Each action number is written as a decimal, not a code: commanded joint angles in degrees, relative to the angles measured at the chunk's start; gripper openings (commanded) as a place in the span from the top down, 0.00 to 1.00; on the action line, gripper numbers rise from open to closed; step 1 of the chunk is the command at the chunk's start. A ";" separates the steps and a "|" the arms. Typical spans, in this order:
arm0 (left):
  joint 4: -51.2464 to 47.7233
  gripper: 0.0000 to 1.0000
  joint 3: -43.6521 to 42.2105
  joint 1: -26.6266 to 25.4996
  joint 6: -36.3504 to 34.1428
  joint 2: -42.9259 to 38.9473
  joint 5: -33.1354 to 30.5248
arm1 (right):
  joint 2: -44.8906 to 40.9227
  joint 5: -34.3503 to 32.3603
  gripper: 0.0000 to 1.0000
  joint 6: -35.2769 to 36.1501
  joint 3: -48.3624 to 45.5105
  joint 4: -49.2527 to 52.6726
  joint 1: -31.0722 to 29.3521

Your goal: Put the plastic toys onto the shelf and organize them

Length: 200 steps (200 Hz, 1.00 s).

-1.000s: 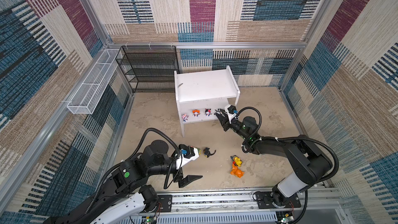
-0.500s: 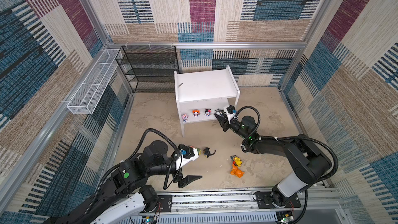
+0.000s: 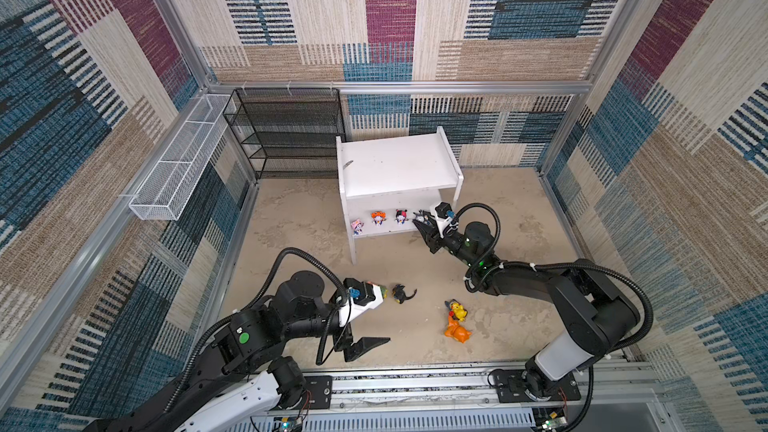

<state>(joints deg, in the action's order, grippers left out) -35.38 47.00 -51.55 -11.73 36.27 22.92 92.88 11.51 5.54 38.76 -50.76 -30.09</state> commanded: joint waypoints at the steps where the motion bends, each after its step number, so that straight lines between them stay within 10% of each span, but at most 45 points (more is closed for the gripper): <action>1: 1.69 0.01 0.17 0.00 0.21 -0.16 0.31 | -0.16 -1.03 0.63 0.84 0.42 3.71 0.03; 117: 1.63 0.01 0.47 -0.03 0.39 0.03 0.13 | -7.75 1.48 0.77 3.05 -4.58 0.39 0.03; 200: 2.33 0.07 3.34 0.10 2.70 5.27 7.60 | -32.20 21.88 0.78 0.95 -20.84 2.53 -0.16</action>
<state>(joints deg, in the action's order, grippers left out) -34.68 49.50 -51.55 -10.72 39.05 26.11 67.94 24.56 9.04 21.50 -48.62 -30.09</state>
